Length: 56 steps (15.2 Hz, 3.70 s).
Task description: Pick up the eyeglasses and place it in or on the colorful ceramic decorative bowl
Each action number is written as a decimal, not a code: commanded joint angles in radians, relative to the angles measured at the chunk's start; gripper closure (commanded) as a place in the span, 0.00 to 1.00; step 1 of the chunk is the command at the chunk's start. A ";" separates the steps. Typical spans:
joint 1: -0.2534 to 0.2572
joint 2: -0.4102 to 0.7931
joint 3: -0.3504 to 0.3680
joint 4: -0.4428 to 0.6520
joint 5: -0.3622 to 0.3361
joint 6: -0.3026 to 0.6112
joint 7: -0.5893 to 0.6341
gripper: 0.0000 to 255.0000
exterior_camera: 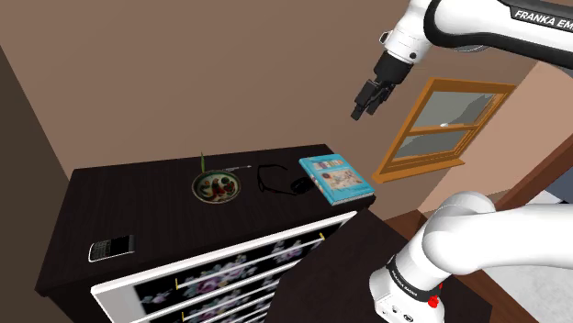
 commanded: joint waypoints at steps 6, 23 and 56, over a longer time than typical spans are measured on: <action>0.009 0.104 0.026 -0.074 0.012 0.162 0.029 0.00; 0.036 0.675 0.102 -0.071 0.020 0.676 0.131 0.00; 0.083 1.374 0.098 0.265 -0.051 0.986 0.250 1.00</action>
